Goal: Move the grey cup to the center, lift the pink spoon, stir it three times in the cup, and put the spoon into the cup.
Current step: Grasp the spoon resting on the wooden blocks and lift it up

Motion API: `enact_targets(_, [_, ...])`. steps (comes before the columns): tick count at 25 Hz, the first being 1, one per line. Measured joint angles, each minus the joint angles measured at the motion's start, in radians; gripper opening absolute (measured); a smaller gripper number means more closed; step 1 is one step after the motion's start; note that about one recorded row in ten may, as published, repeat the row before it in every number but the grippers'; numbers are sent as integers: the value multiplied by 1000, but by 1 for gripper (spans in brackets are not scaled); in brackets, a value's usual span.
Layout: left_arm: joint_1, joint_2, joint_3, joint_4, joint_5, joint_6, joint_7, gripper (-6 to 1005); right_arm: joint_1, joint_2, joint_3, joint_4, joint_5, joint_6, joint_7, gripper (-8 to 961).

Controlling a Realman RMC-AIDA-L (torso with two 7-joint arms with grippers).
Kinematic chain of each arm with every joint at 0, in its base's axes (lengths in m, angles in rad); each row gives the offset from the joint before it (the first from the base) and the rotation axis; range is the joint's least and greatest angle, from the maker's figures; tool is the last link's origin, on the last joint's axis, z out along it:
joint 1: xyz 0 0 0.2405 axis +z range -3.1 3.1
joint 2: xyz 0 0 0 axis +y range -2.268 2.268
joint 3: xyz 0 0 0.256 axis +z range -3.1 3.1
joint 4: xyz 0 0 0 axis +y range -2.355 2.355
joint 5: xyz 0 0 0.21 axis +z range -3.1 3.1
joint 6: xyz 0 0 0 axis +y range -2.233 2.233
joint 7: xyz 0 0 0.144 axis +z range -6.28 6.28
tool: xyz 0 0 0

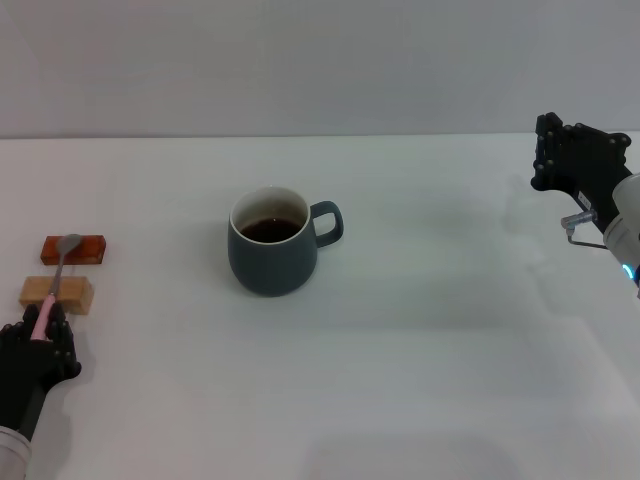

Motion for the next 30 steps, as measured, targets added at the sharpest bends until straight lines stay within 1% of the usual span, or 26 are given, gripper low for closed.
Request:
enact_targets(7, [-10,0,4,10,-13,-5,0,203,-1,0,-1,3,0,0,0,29])
enact_targets(24, [-11,0,5,10,-15,-6,2,185,-1,0,-1,2,0,0,0,31])
enact_targets(30, [-12,1,6,10,-14,-6,2,164,-1,0,-2,5,0,2,0,31])
